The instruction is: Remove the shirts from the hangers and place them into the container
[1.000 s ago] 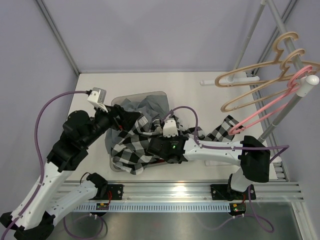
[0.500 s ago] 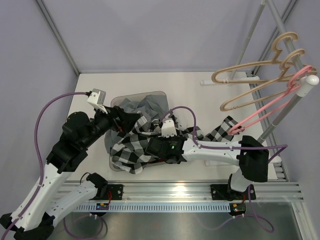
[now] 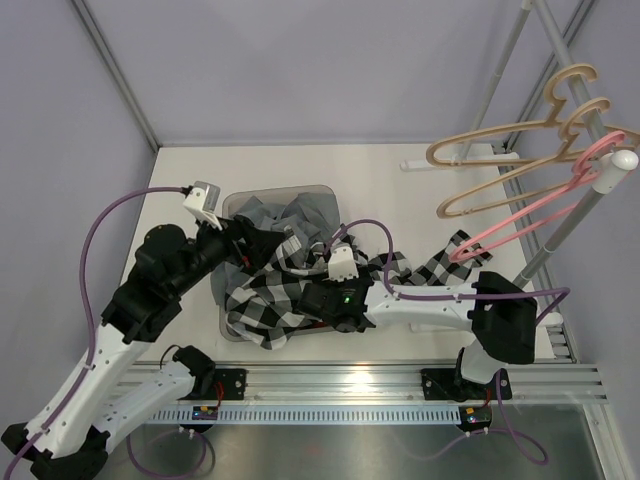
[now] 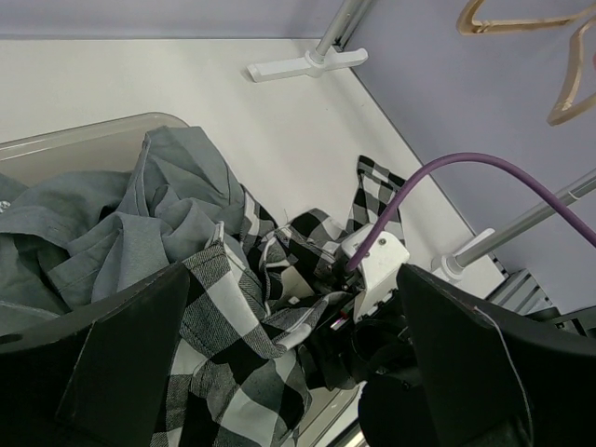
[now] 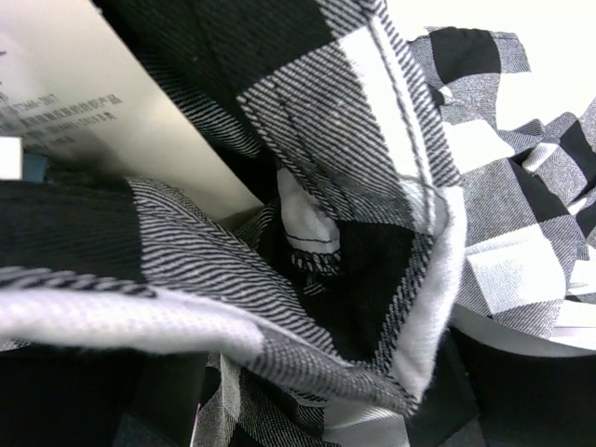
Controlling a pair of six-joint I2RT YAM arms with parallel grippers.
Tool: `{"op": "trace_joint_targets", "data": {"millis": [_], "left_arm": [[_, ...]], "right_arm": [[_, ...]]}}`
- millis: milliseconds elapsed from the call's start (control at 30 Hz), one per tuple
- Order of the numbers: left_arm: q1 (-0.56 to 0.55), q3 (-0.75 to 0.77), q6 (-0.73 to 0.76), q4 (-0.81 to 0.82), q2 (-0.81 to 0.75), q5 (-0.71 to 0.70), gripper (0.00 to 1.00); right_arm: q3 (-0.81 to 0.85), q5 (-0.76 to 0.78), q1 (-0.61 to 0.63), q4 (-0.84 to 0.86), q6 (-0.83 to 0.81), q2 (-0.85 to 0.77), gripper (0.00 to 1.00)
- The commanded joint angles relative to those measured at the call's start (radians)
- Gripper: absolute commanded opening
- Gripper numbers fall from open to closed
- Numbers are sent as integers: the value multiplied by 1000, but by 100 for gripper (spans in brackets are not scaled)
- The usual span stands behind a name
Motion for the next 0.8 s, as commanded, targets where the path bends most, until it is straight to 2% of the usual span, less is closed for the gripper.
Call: {"op": "trace_joint_targets", "data": {"millis": [0,233,533,600,667,733,767], "left_arm": [[1,-13,-11,62,-2,31,99],[1,-32,-19,76,3,48,99],[1,-46,-22,82,9,57,99],[2,-50,-22,82,9,60,99],[2,-53,-19,80,9,64,99],[2,-56,-19,80,7,65,99],[2,-58,-17,79,7,65,99]], "right_arm": [[25,75,8,-44,47,-44,72],[42,78,9,-49,31,-48,53],[138,105,8,-109,2,15,51],[146,105,8,-104,-10,22,43],[137,86,8,-78,-27,13,25],[128,75,8,-57,-27,10,25],[125,74,8,-52,-25,12,32]]}}
